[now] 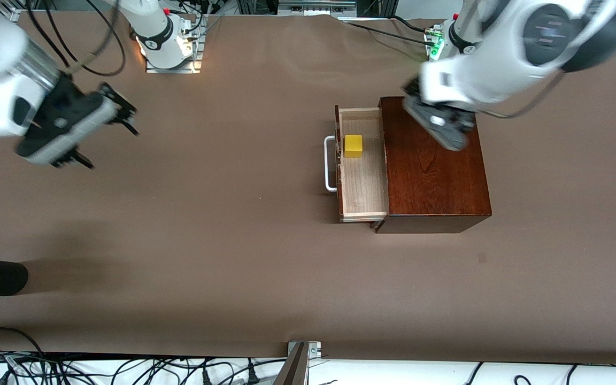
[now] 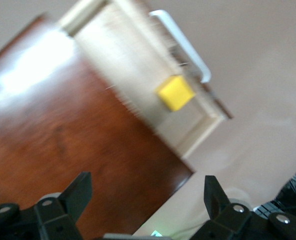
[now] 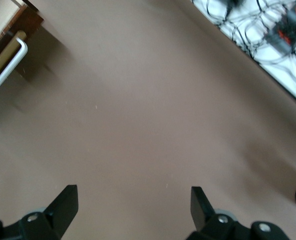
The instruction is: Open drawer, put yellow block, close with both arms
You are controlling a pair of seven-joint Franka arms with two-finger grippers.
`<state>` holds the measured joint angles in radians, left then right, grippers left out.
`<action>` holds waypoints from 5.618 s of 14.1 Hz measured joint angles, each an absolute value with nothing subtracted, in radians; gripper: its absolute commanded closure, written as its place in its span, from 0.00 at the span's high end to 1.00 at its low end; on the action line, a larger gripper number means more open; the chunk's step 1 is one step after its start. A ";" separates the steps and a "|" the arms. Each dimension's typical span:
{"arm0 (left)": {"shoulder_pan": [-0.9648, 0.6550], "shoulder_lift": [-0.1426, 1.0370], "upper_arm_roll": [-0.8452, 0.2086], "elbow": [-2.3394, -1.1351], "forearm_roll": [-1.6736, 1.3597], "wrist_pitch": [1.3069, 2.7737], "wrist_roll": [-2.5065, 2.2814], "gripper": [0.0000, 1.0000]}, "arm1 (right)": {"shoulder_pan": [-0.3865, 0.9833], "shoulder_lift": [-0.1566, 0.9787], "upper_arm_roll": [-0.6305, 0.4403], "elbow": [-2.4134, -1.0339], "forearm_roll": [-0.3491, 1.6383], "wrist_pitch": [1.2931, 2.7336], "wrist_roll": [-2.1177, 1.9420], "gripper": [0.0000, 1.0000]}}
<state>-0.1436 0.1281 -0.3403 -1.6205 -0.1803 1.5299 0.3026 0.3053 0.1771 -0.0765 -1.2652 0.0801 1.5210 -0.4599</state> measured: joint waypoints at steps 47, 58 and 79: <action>-0.365 0.609 -0.341 -1.484 0.179 1.657 0.868 1.00 | 0.291 0.059 -0.138 -1.594 0.053 1.662 -0.192 1.00; -0.136 0.330 -0.337 -1.369 0.130 1.524 0.896 1.00 | 0.295 0.059 -0.134 -1.594 0.053 1.660 -0.192 1.00; -0.034 -0.040 -0.027 -1.642 -0.021 1.604 0.017 1.00 | 0.291 0.059 -0.140 -1.591 0.054 1.662 -0.188 1.00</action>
<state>-0.0344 -0.0397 -0.0267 -1.6424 -0.0214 1.6038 0.0170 0.2911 0.0594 -0.1404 -1.5914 0.0539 1.6617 -0.1878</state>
